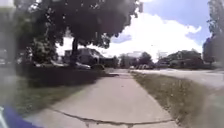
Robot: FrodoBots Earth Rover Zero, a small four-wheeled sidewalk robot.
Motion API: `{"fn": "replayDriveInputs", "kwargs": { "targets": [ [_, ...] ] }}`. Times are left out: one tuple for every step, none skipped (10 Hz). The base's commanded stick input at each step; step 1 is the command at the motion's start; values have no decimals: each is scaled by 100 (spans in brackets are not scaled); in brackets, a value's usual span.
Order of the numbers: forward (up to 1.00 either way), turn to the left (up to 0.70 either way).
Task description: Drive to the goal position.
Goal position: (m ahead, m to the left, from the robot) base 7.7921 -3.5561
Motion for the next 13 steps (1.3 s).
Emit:
{"fn": "replayDriveInputs", "kwargs": {
  "targets": [
    [70,0],
    [70,0],
    [70,0],
    [70,0],
    [70,0],
    [70,0],
    [70,0],
    [70,0],
    [70,0],
    [70,0],
    [70,0],
    [70,0],
    [70,0]
  ]
}}
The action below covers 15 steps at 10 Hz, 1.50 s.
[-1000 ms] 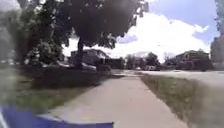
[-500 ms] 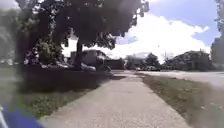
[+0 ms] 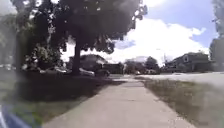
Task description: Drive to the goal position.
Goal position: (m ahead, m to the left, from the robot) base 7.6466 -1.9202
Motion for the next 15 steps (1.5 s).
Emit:
{"fn": "replayDriveInputs", "kwargs": {
  "targets": [
    [70,0],
    [70,0],
    [70,0],
    [70,0],
    [70,0],
    [70,-5],
    [70,-34],
    [70,-35],
    [70,-35],
    [70,-16],
    [70,0],
    [70,0],
    [70,0],
    [70,0],
    [70,0]
  ]
}}
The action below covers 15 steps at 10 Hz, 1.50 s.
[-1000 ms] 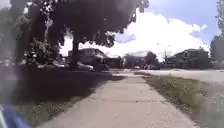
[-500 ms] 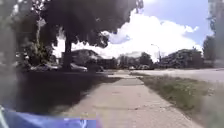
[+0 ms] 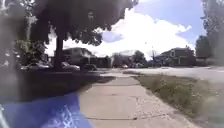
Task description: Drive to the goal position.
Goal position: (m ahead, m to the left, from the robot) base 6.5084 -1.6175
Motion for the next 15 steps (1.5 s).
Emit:
{"fn": "replayDriveInputs", "kwargs": {
  "targets": [
    [70,0],
    [70,0],
    [70,0],
    [70,0],
    [70,0],
    [70,0],
    [70,0],
    [70,0],
    [70,0],
    [70,0],
    [70,0],
    [70,0],
    [70,0],
    [70,0],
    [70,0]
  ]
}}
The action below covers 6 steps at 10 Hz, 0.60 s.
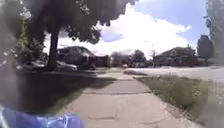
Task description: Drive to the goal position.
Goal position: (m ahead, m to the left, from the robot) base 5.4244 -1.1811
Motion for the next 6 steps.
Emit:
{"fn": "replayDriveInputs", "kwargs": {
  "targets": [
    [70,0],
    [70,0],
    [70,0],
    [70,0],
    [70,0],
    [70,0]
  ]
}}
